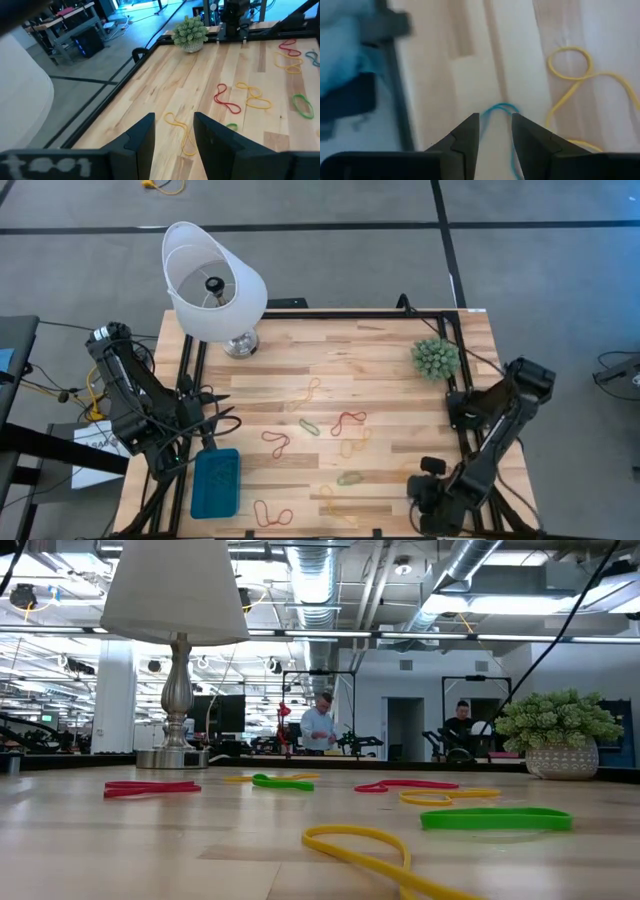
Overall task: Pick and place items into bin
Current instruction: Put the blue rubber band into the blue bin, then put the red rubber band into the blue bin
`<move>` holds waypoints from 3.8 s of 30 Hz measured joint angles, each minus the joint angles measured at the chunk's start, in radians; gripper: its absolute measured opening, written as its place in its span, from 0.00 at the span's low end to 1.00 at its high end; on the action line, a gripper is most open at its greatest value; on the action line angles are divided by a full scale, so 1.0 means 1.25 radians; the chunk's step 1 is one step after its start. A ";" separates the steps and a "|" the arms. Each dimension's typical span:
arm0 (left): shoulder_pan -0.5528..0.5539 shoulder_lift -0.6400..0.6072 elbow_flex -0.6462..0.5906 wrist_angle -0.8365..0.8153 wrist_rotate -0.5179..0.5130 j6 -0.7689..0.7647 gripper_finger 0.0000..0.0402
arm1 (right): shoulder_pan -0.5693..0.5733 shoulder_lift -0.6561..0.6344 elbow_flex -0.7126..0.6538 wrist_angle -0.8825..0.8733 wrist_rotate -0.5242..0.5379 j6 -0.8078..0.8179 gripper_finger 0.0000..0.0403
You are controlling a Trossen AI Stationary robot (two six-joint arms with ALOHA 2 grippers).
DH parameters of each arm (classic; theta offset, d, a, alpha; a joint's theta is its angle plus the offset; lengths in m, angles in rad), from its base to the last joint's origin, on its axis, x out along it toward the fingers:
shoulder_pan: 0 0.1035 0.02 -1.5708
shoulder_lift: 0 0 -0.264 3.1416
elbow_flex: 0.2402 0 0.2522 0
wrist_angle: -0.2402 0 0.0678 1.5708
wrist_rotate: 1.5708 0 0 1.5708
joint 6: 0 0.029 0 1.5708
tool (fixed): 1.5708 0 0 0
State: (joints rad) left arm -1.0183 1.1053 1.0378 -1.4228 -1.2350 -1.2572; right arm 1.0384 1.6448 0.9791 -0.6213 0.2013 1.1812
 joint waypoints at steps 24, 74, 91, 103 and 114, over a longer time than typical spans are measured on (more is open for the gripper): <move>0.000 0.000 0.000 -0.001 0.001 0.013 0.31 | -0.089 0.101 0.001 -0.019 -0.149 -0.114 0.08; 0.000 0.000 0.000 -0.006 -0.037 0.065 0.31 | -0.628 0.894 1.080 0.773 -0.223 -0.940 0.01; 0.000 0.000 0.000 -0.006 0.000 0.046 0.31 | -0.646 0.898 1.081 0.729 -0.226 -0.918 0.37; 0.000 0.000 0.000 -0.006 0.042 0.003 0.31 | -0.645 0.739 1.081 0.298 -0.256 -0.921 0.42; 0.000 0.000 0.000 -0.010 0.061 -0.109 0.31 | -0.616 0.453 1.081 -0.358 -0.134 -0.879 0.34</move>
State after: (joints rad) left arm -1.0180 1.1055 1.0378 -1.4350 -1.1582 -1.3936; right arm 0.2681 2.2111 2.3306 -1.0682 0.0336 0.0819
